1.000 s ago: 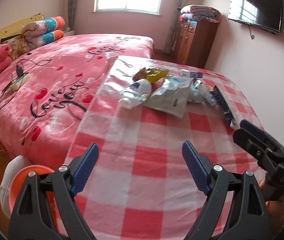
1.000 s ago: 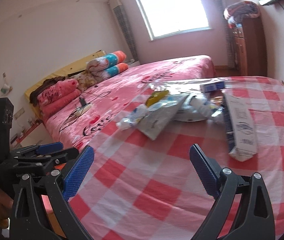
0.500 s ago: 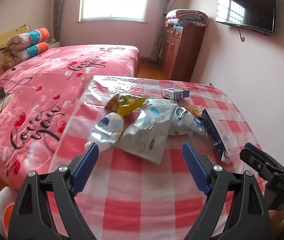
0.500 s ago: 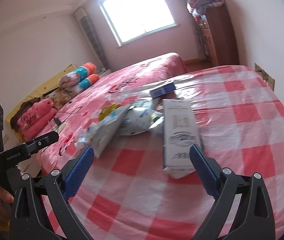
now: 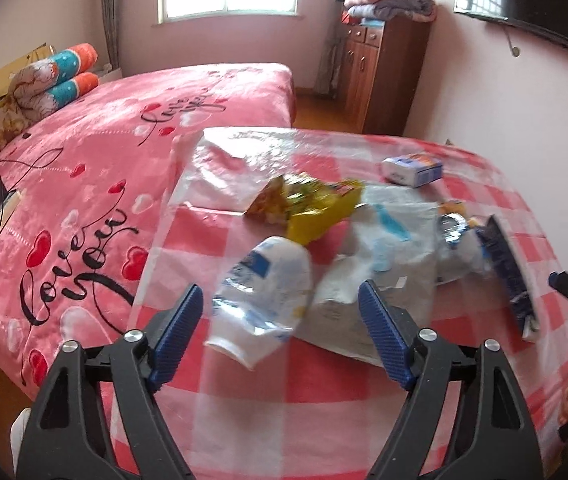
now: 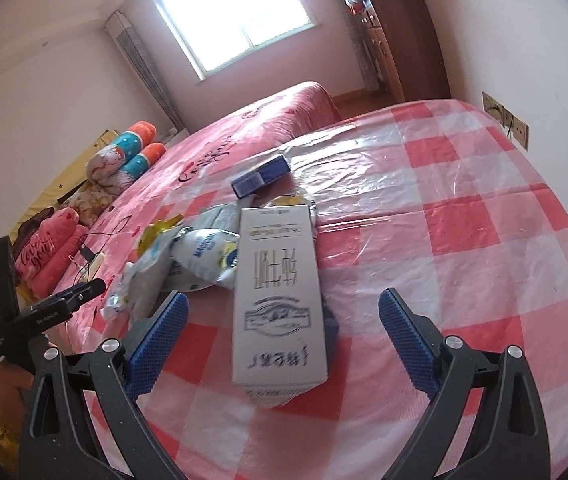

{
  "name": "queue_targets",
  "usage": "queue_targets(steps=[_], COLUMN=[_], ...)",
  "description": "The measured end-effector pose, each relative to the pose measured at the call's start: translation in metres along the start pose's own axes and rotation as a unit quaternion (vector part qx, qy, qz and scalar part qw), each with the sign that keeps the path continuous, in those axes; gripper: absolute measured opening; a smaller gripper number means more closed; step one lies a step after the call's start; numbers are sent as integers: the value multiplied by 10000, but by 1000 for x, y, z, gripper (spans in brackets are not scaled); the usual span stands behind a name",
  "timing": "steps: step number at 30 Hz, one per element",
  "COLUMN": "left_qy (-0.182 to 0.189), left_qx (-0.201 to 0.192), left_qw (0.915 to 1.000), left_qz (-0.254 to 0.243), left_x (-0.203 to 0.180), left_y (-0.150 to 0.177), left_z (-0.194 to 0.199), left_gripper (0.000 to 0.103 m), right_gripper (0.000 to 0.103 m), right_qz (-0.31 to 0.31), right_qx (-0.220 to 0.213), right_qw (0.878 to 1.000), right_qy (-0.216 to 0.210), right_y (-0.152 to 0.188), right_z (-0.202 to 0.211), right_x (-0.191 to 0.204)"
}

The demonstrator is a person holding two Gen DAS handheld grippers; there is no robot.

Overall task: Collect trash
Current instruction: 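Grasp the white MAGICOOL bottle with the left tool while the right grasps a white milk carton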

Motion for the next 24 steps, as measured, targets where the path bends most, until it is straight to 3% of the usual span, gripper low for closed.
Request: queue_targets(steps=[13,17,24], left_qy=[-5,85,326], left_qx=[164,232,258], left_qw=[9996,9996,9989], left_qz=[222,117,214], left_x=[28,27,29], left_y=[4,5,6], left_z=[-30,-41,-47], left_gripper=[66,65,65], right_gripper=[95,83,82], right_qz=[241,288,334], right_qx=[382,429,463], right_qw=[9989,9986,9983], right_qy=[127,94,109], right_y=[-5,-4,-1], right_z=[-42,-45,-47], right_x=[2,3,5])
Point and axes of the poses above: each gripper's, at about its wrist camera, not at the fingertips, and z roughly against the way its jaws point, x to its left, y to its underside, the point moved 3 cm from there along -z, roughly the way its jaws point, and after that the axes turned 14 degrees about -z, right-handed, at the moved point
